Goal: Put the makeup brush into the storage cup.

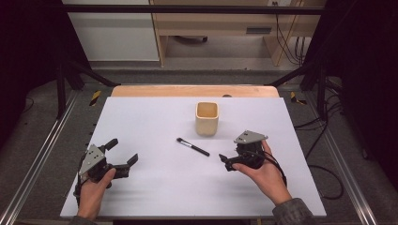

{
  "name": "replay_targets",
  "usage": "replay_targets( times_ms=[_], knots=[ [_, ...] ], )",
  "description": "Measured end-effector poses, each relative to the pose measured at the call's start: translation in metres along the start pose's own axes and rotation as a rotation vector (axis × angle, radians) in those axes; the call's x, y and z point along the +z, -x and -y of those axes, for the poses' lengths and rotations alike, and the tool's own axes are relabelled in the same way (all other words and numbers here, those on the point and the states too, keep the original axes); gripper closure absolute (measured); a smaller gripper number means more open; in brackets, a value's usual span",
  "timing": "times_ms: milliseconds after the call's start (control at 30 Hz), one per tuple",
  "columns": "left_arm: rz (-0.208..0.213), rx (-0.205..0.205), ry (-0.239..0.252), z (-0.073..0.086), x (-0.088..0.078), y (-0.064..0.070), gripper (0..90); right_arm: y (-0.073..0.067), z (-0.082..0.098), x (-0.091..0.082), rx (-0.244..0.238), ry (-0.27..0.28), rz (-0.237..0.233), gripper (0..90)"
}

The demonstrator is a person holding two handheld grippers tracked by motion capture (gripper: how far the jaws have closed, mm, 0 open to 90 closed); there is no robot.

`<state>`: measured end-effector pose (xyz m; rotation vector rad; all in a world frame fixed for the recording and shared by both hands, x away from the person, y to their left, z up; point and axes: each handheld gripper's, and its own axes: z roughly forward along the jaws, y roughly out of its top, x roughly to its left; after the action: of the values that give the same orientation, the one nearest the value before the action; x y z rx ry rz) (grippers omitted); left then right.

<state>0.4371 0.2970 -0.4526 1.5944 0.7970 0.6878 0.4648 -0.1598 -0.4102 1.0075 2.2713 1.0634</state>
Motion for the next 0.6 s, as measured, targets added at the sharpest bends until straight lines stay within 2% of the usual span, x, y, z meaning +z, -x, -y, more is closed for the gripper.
replay_targets(
  times_ms=[233, 467, 600],
  knots=[
    [-0.004, -0.004, 0.005, 0.000, -0.001, -0.002, 0.4, 0.001, -0.020, 0.016, -0.051, -0.068, -0.032, 5.5],
    [0.001, -0.002, 0.002, 0.000, 0.000, -0.001, 0.4, -0.001, -0.031, 0.031, -0.072, -0.129, -0.071, 5.2],
    [-0.002, -0.001, 0.003, 0.000, 0.000, -0.001, 0.4, -0.004, -0.034, 0.038, -0.094, -0.146, -0.093, 5.5]
  ],
)
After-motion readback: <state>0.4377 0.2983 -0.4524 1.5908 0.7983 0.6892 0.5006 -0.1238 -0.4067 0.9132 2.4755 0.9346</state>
